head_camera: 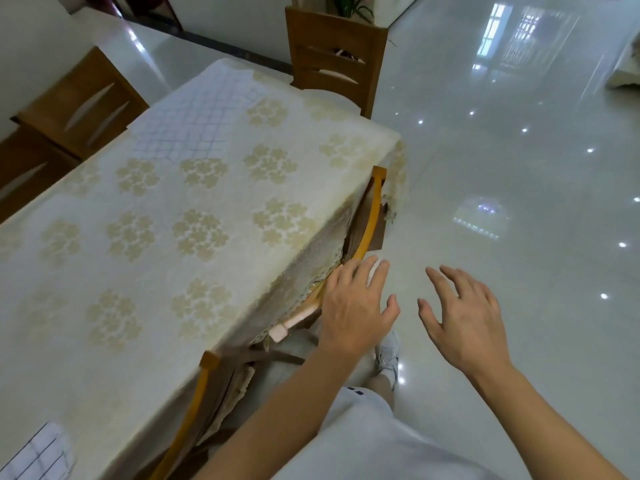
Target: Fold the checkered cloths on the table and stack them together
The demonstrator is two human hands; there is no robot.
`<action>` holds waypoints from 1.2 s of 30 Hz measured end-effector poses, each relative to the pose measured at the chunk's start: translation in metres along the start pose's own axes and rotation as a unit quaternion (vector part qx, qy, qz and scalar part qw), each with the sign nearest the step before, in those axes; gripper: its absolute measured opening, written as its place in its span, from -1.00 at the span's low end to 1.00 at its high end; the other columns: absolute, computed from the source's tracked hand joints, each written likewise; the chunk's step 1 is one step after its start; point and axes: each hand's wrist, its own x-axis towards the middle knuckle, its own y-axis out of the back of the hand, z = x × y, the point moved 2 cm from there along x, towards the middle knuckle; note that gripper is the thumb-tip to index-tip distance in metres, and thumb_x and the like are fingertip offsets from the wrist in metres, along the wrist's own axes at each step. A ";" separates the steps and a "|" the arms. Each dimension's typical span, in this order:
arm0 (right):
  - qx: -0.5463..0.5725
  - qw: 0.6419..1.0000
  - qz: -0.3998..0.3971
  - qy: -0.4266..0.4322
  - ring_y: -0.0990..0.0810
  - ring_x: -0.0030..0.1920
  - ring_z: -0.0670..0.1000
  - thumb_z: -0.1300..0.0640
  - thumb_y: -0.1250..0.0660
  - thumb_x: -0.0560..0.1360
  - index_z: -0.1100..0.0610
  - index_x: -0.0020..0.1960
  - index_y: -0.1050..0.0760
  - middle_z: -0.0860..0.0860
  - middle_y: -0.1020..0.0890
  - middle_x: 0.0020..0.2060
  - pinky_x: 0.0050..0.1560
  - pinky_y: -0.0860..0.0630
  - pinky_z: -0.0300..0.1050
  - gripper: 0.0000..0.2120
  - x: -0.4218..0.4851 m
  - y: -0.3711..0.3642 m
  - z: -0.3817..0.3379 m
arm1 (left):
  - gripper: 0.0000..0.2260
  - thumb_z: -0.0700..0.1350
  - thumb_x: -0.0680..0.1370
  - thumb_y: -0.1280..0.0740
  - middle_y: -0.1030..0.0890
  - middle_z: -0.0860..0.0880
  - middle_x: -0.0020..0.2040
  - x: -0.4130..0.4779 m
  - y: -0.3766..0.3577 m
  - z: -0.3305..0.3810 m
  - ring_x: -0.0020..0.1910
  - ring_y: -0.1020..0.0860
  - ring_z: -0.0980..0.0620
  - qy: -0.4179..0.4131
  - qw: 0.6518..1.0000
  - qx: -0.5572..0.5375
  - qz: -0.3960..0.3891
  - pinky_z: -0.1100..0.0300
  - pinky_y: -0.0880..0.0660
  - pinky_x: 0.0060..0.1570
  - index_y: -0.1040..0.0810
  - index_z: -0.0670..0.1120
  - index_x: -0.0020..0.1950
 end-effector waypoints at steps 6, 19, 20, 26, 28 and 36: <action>-0.012 1.000 -0.008 0.006 -0.48 0.30 0.21 -0.14 -0.12 0.55 0.12 0.42 -0.44 0.15 -0.53 0.32 0.31 -0.39 0.21 -0.46 0.101 0.010 0.038 | -0.55 0.06 0.54 -0.24 -0.54 -0.07 0.32 0.101 -0.026 -0.001 0.27 -0.48 -0.07 0.006 0.999 -0.018 0.027 -0.01 -0.45 0.24 -0.50 -0.09 0.38; -0.011 1.000 -0.017 0.008 -0.50 0.28 0.22 -0.13 -0.12 0.55 0.13 0.41 -0.45 0.16 -0.54 0.30 0.29 -0.40 0.22 -0.46 0.260 0.014 0.100 | -0.55 0.10 0.54 -0.21 -0.51 -0.01 0.34 0.266 -0.070 0.006 0.30 -0.47 -0.07 0.014 0.999 0.000 -0.030 -0.03 -0.45 0.25 -0.44 -0.03 0.39; -0.009 1.000 -0.017 0.011 -0.51 0.27 0.22 -0.14 -0.11 0.55 0.13 0.40 -0.46 0.17 -0.54 0.29 0.29 -0.41 0.22 -0.46 0.270 0.013 0.106 | -0.56 0.10 0.54 -0.22 -0.52 -0.01 0.33 0.276 -0.075 0.007 0.29 -0.48 -0.07 0.017 0.999 -0.002 -0.032 -0.03 -0.45 0.25 -0.44 -0.03 0.38; -0.008 0.999 -0.043 0.025 -0.50 0.30 0.24 -0.11 -0.16 0.55 0.12 0.41 -0.46 0.17 -0.54 0.32 0.32 -0.40 0.24 -0.49 0.346 0.003 0.150 | -0.52 0.15 0.54 -0.23 -0.55 -0.05 0.34 0.351 -0.111 0.017 0.29 -0.52 -0.07 0.035 0.999 0.017 -0.031 -0.04 -0.50 0.26 -0.42 -0.02 0.41; -0.005 0.999 -0.038 0.031 -0.49 0.32 0.23 -0.09 -0.19 0.60 0.10 0.42 -0.45 0.16 -0.53 0.33 0.34 -0.38 0.23 -0.54 0.379 0.003 0.166 | -0.50 0.19 0.54 -0.24 -0.53 -0.04 0.37 0.385 -0.125 0.024 0.33 -0.50 -0.06 0.051 0.997 0.032 -0.043 -0.05 -0.48 0.29 -0.40 0.00 0.42; 0.010 0.991 -0.052 0.120 -0.51 0.33 0.20 -0.14 -0.13 0.55 0.13 0.40 -0.47 0.16 -0.55 0.31 0.35 -0.38 0.21 -0.46 0.532 0.018 0.243 | -0.51 0.17 0.56 -0.20 -0.50 -0.02 0.39 0.533 -0.154 0.061 0.35 -0.45 -0.05 0.127 0.989 0.056 -0.056 -0.02 -0.42 0.32 -0.42 0.00 0.43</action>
